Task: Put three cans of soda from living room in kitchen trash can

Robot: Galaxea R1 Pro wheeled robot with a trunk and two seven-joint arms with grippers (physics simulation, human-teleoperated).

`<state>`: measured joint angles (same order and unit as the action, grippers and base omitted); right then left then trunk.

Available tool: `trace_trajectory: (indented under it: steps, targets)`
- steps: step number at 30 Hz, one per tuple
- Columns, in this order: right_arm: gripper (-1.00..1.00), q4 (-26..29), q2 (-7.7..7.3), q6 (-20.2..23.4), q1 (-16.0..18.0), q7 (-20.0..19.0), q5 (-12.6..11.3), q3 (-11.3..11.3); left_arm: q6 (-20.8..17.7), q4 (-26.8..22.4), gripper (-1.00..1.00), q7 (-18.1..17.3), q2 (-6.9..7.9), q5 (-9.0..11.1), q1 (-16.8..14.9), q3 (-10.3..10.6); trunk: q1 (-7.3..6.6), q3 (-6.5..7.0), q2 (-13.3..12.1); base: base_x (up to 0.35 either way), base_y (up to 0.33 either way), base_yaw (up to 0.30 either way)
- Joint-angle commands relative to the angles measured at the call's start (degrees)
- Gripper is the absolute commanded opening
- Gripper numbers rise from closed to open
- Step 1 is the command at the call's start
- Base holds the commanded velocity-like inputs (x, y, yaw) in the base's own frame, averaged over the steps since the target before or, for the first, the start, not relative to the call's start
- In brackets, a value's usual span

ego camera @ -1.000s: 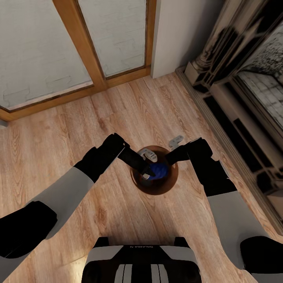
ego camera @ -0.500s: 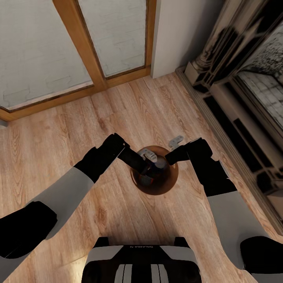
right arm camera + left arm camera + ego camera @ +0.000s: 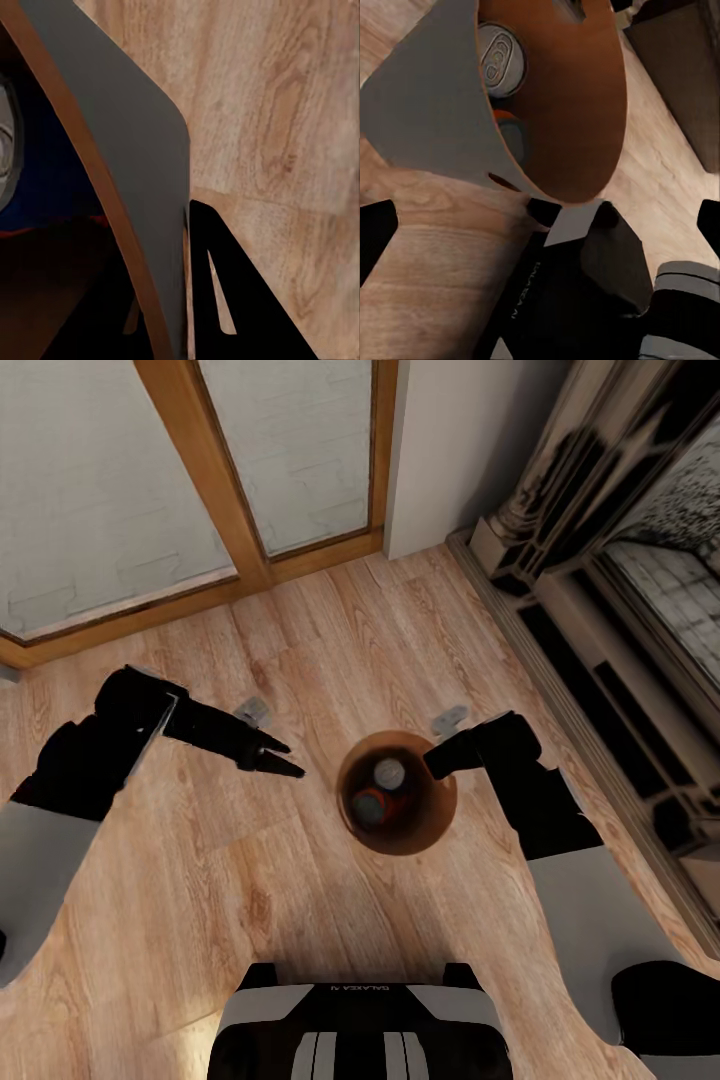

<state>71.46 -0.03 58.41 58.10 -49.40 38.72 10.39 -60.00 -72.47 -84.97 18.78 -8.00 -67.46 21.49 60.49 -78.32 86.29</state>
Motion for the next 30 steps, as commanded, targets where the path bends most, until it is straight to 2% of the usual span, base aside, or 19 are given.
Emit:
trace_trajectory:
  steps: [1,2,3,4,5,7,8,10,11,12,13,14,16,19,20,24,25,28,30]
  targets:
    - [-1.0,0.0,-0.01,1.6,0.0,-1.2,-3.8,-0.1,0.0,-0.6,1.0,-1.6,1.22,0.0,0.3,-2.2,0.0,0.0,0.0,0.0,0.0,0.0]
    - [-1.0,0.0,-0.03,1.6,0.0,-1.2,-3.8,-0.1,0.0,-1.2,1.0,-2.9,2.26,0.0,0.5,-4.3,0.0,0.0,0.0,0.0,0.0,0.0]
    - [-1.0,-0.1,-0.16,1.6,0.0,-1.3,-3.8,-0.3,0.0,-1.9,1.0,-4.7,3.78,0.1,0.9,-9.2,0.0,0.0,0.0,0.0,0.0,0.0]
    - [-1.0,-0.1,-0.26,1.6,0.0,-1.3,-3.8,-0.3,0.0,-2.1,1.0,-5.0,4.3,0.0,1.1,-12.0,0.0,0.0,0.0,0.0,0.0,0.0]
    - [-1.0,-0.1,-0.44,1.6,0.0,-1.3,-3.9,-0.4,0.0,-2.4,1.0,-5.0,4.94,-0.1,1.3,-17.8,0.0,0.0,0.0,0.0,0.0,0.0]
    - [-1.0,-0.1,-0.59,1.6,0.0,-1.3,-3.9,-0.5,0.0,-2.5,1.0,-5.0,5.31,-0.4,1.5,-23.3,0.0,0.0,0.0,0.0,0.0,0.0]
    - [-1.0,-0.1,-0.71,1.6,0.0,-1.3,-3.9,-0.5,0.0,-2.3,1.0,-5.0,5.53,-0.6,1.9,-28.1,0.0,0.0,0.0,0.0,0.0,0.0]
    - [-1.0,-0.1,-0.8,1.6,0.0,-1.4,-4.0,-0.6,0.0,-1.5,1.0,-5.0,5.67,-0.7,3.0,-31.8,0.0,0.0,0.0,0.0,0.0,0.0]
    - [-1.0,-0.1,-0.85,1.6,-0.1,-1.4,-4.0,-0.6,0.0,-0.1,1.0,-5.0,5.74,-0.8,4.2,-34.8,0.0,0.0,0.0,0.0,0.0,0.0]
    - [-1.0,-0.1,-0.87,1.6,-0.1,-1.4,-4.0,-0.6,0.0,0.8,1.0,-5.0,5.76,-0.8,4.7,-36.1,0.0,0.0,0.0,0.0,0.0,0.0]
    - [-1.0,-0.1,-0.89,1.6,-0.1,-1.4,-4.0,-0.6,0.0,2.7,1.0,-4.7,5.78,-0.8,5.5,-38.3,0.0,0.0,0.0,0.0,0.0,0.0]
    - [-1.0,-0.1,-0.91,1.6,-0.1,-1.4,-4.0,-0.6,2.0,5.4,1.0,-1.5,5.76,-0.8,6.3,-40.7,0.0,0.0,0.0,0.0,0.0,0.0]
    - [-1.0,-0.1,-0.93,1.6,-0.1,-1.4,-4.0,-0.6,3.7,7.5,1.0,4.9,5.69,-0.5,8.3,-42.3,0.0,0.0,0.0,0.0,0.0,0.0]
    - [-1.0,-0.1,-0.99,1.6,-0.2,-1.4,-4.0,-0.6,5.2,8.0,1.0,11.1,4.66,-0.2,12.3,-43.1,0.0,0.0,0.0,0.0,0.0,0.0]
    - [-1.0,-0.2,-1.0,1.6,-0.2,-1.4,-4.0,-0.7,5.9,8.0,1.0,12.1,4.22,-0.2,13.1,-43.1,0.0,0.0,0.0,0.0,0.0,0.0]
    - [-1.0,-0.2,-1.02,1.6,-0.2,-1.4,-4.0,-1.1,12.1,8.0,1.0,18.0,0.76,-0.6,16.8,-43.2,0.0,0.0,0.0,0.0,0.0,0.0]
    - [-1.0,-0.2,-1.02,1.6,-0.3,-1.4,-4.0,-1.8,13.7,7.9,1.0,20.0,-0.27,-0.7,17.9,-43.2,0.0,0.0,0.0,0.0,0.0,0.0]
    - [-1.0,-0.4,-1.17,1.6,-0.3,-1.5,-4.0,-3.3,16.9,6.7,1.0,23.1,-1.62,-0.7,21.1,-43.2,0.0,0.0,0.0,0.0,0.0,0.0]
    - [-1.0,-0.7,-2.1,1.6,-0.3,-1.5,-4.0,-3.7,19.5,6.4,1.0,24.1,-2.05,-0.7,23.4,-43.2,0.0,0.0,0.0,0.0,0.0,0.0]
